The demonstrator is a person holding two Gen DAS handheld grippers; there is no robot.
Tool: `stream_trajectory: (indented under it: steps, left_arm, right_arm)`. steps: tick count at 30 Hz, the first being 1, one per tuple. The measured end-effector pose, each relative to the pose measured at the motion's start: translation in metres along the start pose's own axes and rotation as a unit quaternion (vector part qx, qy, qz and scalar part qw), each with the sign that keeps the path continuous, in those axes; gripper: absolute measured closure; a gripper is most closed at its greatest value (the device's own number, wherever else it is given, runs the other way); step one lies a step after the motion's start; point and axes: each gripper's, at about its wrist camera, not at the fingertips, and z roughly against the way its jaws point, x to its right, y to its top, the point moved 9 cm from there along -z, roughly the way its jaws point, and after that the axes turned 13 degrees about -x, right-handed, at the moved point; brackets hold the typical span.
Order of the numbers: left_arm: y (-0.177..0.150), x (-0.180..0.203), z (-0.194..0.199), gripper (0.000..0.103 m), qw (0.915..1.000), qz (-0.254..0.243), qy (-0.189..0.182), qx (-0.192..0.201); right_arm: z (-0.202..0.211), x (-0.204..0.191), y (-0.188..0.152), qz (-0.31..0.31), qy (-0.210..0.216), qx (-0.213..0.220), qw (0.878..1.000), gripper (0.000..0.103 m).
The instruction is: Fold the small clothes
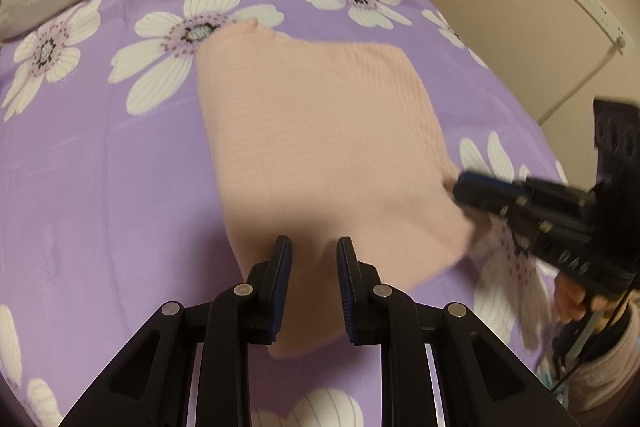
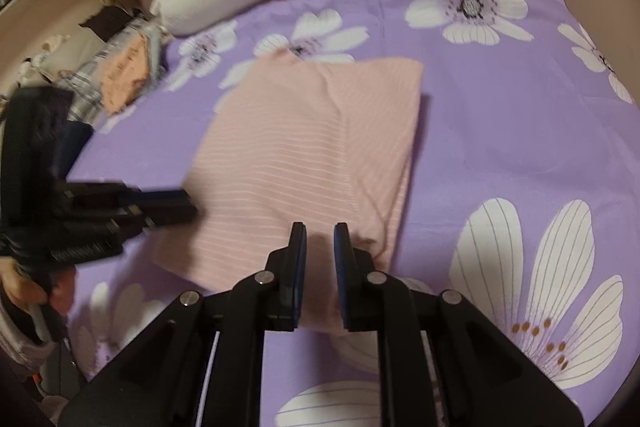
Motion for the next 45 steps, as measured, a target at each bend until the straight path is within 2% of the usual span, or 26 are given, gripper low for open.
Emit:
stream_trajectory:
  steps: [2, 9, 10, 14, 17, 18, 20, 22, 25, 30, 31, 33, 34, 35, 42, 45]
  left_arm:
    - [-0.007, 0.0, -0.006, 0.084, 1.0, -0.003, 0.006, -0.006]
    - [-0.018, 0.001, -0.013, 0.084, 0.9999, -0.003, 0.005, -0.013]
    - [-0.02, 0.002, -0.014, 0.084, 0.9999, -0.004, 0.005, -0.014]
    - [-0.022, 0.001, -0.014, 0.084, 0.9999, -0.004, 0.002, -0.015]
    - [-0.021, 0.001, -0.014, 0.084, 0.9999, -0.004, -0.001, -0.016]
    - [-0.021, 0.001, -0.014, 0.084, 0.9998, -0.004, -0.002, -0.017]
    - [-0.02, 0.001, -0.015, 0.084, 0.9998, -0.004, -0.003, -0.019]
    - [-0.02, 0.001, -0.015, 0.084, 0.9998, -0.005, -0.005, -0.021]
    - [-0.019, 0.001, -0.016, 0.084, 0.9996, -0.005, -0.009, -0.025]
    - [-0.019, 0.002, -0.016, 0.084, 0.9995, -0.008, -0.01, -0.029]
    - [-0.02, 0.002, -0.016, 0.084, 0.9995, -0.009, -0.01, -0.029]
    - [-0.02, 0.001, -0.016, 0.084, 0.9995, -0.01, -0.01, -0.029]
    - [-0.02, 0.001, -0.016, 0.084, 0.9995, -0.01, -0.011, -0.03]
    - [-0.02, 0.001, -0.016, 0.084, 0.9994, -0.011, -0.011, -0.03]
    - [-0.019, 0.0, -0.017, 0.084, 0.9993, -0.013, -0.017, -0.03]
    - [-0.019, 0.0, -0.014, 0.084, 0.9994, -0.012, -0.014, -0.028]
  right_arm:
    - [0.003, -0.006, -0.001, 0.004, 0.013, 0.005, 1.0, 0.088]
    - [-0.021, 0.003, -0.019, -0.007, -0.018, -0.039, 0.999, 0.089]
    - [-0.024, 0.006, -0.021, -0.012, -0.018, -0.045, 0.999, 0.091]
    - [-0.022, 0.008, -0.027, -0.019, -0.004, -0.052, 0.998, 0.091]
    - [-0.011, 0.008, -0.024, -0.027, 0.021, -0.041, 0.999, 0.086]
    - [-0.006, 0.009, -0.02, -0.034, 0.032, -0.033, 0.998, 0.084]
    - [0.001, 0.017, -0.007, -0.053, 0.043, -0.012, 0.998, 0.071]
    - [0.003, 0.029, 0.008, -0.078, 0.051, 0.005, 0.996, 0.064]
    - [-0.003, 0.048, 0.031, -0.119, 0.068, 0.022, 0.99, 0.061]
    - [-0.025, 0.073, 0.07, -0.194, 0.116, 0.033, 0.974, 0.06]
    - [-0.029, 0.073, 0.076, -0.198, 0.125, 0.034, 0.972, 0.061]
    - [-0.036, 0.072, 0.083, -0.202, 0.138, 0.028, 0.969, 0.075]
    - [-0.04, 0.074, 0.086, -0.204, 0.139, 0.022, 0.969, 0.089]
    - [-0.044, 0.075, 0.086, -0.207, 0.134, 0.015, 0.969, 0.093]
    - [-0.05, 0.088, 0.083, -0.224, 0.107, 0.013, 0.969, 0.095]
    - [-0.06, 0.09, 0.082, -0.225, 0.09, -0.003, 0.97, 0.094]
